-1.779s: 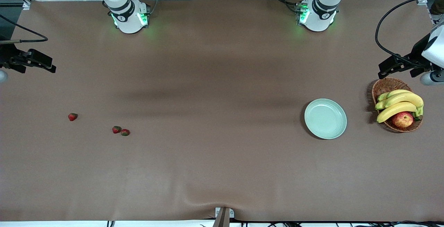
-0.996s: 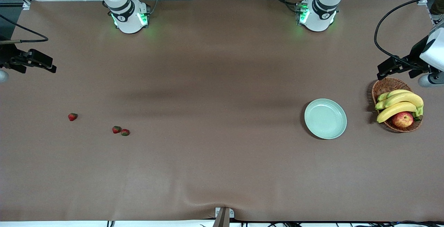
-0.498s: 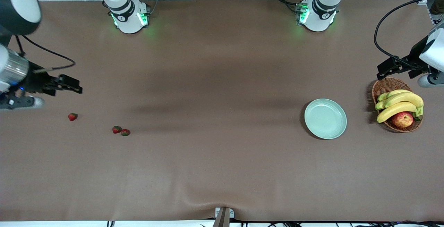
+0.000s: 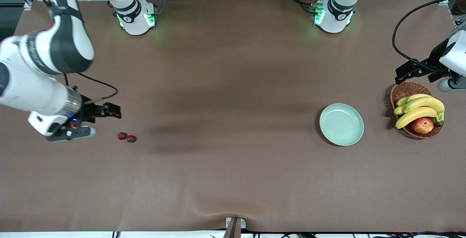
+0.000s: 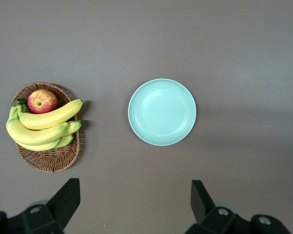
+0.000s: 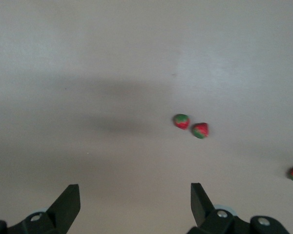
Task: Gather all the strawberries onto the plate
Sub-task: 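Reach the right gripper over the cluster of red strawberries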
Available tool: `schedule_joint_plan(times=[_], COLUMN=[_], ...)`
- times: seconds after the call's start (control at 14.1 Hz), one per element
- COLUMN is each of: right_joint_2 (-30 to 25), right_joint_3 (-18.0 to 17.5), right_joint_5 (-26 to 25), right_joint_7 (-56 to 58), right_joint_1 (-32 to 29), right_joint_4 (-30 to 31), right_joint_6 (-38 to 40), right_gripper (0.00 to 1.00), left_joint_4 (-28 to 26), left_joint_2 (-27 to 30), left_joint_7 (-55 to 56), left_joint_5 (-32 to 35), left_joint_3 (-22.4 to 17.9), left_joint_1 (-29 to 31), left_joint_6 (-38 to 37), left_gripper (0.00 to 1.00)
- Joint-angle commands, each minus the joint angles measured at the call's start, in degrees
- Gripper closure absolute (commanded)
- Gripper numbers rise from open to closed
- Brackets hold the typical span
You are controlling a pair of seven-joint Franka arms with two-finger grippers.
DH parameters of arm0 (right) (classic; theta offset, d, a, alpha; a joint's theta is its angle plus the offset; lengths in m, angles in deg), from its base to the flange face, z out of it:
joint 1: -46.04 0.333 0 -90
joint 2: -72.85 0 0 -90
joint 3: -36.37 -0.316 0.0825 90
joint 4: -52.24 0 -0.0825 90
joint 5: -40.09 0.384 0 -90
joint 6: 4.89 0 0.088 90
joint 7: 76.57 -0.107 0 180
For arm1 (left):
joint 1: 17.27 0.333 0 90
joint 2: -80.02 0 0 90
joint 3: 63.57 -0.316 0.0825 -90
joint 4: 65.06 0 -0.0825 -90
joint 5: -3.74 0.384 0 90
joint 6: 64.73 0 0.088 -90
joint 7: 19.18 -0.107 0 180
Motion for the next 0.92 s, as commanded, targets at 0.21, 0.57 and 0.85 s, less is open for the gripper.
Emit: schedule_joint_plan(times=[0.21, 0.57, 0.85], right_joint_2=[4.1, 7.8, 9.5], right_joint_3=[0.5, 0.5, 0.5], right_joint_5=[-0.1, 0.1, -4.8], right_joint_7=[3.7, 11.5, 24.5], right_joint_1=[1.5, -0.8, -0.3], right_joint_4=[0.3, 0.1, 2.0], right_joint_6=[-0.4, 0.1, -5.5], right_gripper=[0.0, 0.0, 0.0], left_joint_4=[-0.4, -0.4, -0.4], left_joint_2=[0.4, 0.3, 0.0], left_joint_7=[-1.1, -1.1, -1.1], left_joint_5=[-1.3, -1.3, -1.3], left_joint_3=[-0.7, -0.7, -0.6], left_joint_1=[-0.4, -0.4, -0.4], left_joint_6=[0.2, 0.2, 0.2], left_gripper=[0.0, 0.0, 0.0])
